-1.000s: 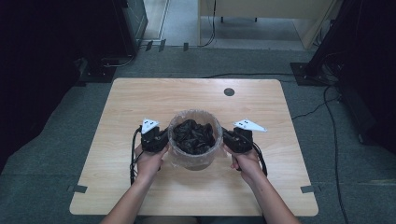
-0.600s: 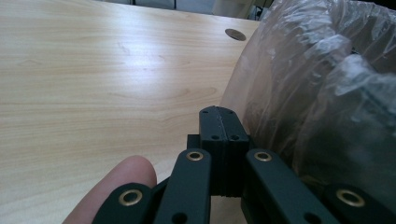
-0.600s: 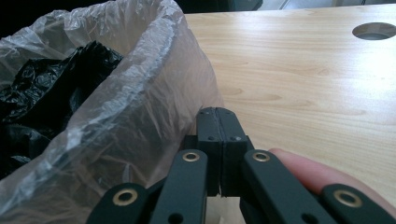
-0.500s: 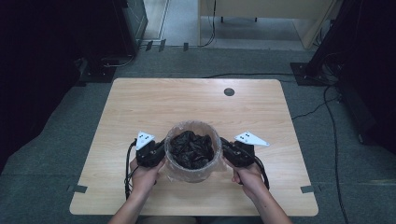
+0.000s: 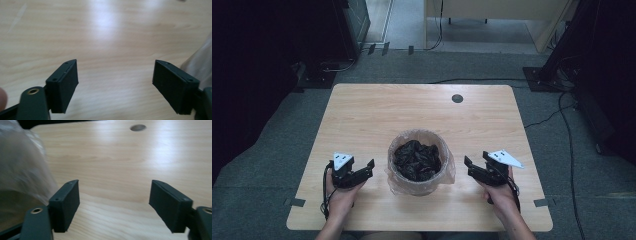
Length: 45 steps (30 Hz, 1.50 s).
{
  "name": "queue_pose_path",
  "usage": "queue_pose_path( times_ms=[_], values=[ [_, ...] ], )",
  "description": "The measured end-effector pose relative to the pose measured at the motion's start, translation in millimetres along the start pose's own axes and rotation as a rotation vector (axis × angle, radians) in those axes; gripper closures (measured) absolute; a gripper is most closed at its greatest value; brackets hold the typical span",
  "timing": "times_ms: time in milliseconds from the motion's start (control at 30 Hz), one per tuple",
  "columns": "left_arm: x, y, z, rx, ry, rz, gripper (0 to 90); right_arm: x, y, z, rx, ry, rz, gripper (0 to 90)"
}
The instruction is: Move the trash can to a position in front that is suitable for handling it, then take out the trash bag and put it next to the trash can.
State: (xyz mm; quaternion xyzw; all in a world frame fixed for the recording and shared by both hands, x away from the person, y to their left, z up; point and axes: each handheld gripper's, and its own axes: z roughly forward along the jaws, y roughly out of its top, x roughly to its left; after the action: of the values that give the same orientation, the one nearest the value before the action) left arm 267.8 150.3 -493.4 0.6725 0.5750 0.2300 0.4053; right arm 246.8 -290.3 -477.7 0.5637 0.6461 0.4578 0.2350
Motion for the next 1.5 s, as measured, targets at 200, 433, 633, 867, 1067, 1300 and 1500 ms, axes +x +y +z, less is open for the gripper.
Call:
queue_pose_path(
  times_ms=[200,433,633,867,1067,1300,1500],
  values=[
    [23.7,-9.3,-7.3,0.015,0.062,0.056,17.0,-29.9,-15.1,-14.2,0.058,-0.057,0.032,13.0],
    [46.0,-19.6,-11.7,0.07,0.091,0.092,9.3,-60.7,-34.4,-27.1,0.118,-0.156,0.004,4.3],
    [63.9,-24.0,-16.3,0.093,0.124,0.079,9.2,-81.4,-44.5,-37.2,0.157,-0.218,-0.023,0.1],
    [74.9,-29.3,-14.7,0.122,0.119,0.074,8.9,-98.2,-55.7,-40.1,0.23,-0.267,-0.02,0.0],
    [73.5,-29.2,-13.3,0.129,0.125,0.09,9.0,-98.8,-56.1,-39.2,0.241,-0.289,-0.025,0.0],
    [72.5,-29.0,-12.6,0.134,0.13,0.101,9.1,-98.6,-56.1,-39.0,0.242,-0.287,-0.026,0.0],
    [67.0,-28.8,-12.5,0.119,0.135,0.091,12.4,-98.6,-56.1,-39.0,0.242,-0.287,-0.025,0.0]
  ],
)
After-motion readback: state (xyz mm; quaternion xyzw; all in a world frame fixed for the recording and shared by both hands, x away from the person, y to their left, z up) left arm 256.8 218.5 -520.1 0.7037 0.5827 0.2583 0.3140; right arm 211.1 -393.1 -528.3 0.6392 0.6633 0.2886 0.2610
